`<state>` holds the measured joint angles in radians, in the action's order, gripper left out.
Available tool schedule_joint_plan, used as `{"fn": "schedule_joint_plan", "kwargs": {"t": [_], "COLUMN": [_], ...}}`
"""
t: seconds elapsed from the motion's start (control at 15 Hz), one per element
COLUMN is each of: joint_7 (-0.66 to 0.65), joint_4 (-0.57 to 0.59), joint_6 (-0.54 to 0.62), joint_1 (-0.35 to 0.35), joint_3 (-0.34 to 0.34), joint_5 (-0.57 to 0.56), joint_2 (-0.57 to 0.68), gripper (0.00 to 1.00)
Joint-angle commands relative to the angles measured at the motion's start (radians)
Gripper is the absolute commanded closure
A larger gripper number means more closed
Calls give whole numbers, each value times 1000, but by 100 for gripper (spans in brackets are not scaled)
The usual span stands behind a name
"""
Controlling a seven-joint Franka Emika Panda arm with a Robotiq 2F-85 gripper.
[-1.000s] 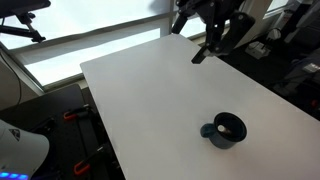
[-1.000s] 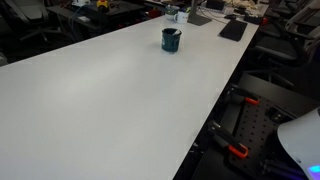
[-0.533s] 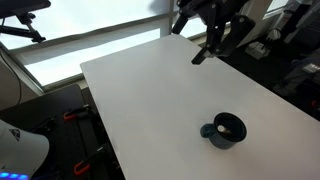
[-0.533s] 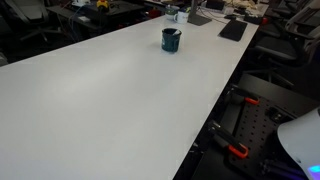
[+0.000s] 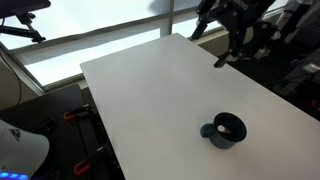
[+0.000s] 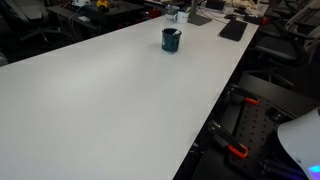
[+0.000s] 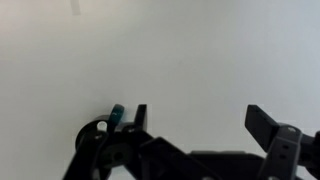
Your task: Remove the marker from the cup
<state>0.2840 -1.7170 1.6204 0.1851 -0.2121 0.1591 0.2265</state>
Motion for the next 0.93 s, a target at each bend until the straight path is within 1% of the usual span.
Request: {"fn": "schedule_joint_plan", "kwargs": {"t": [0.0, 0.2, 0.53, 0.87], "joint_7": [-21, -11, -12, -22], "joint_4": [120, 228, 426, 554], "joint_6": [14, -28, -156, -222], "joint_1": [29, 59, 129, 167], "joint_3": [25, 33, 54, 82], "joint_5": [12, 20, 41, 21], "joint_2": [89, 177, 351, 485], "gripper": [0, 0, 0, 0]}}
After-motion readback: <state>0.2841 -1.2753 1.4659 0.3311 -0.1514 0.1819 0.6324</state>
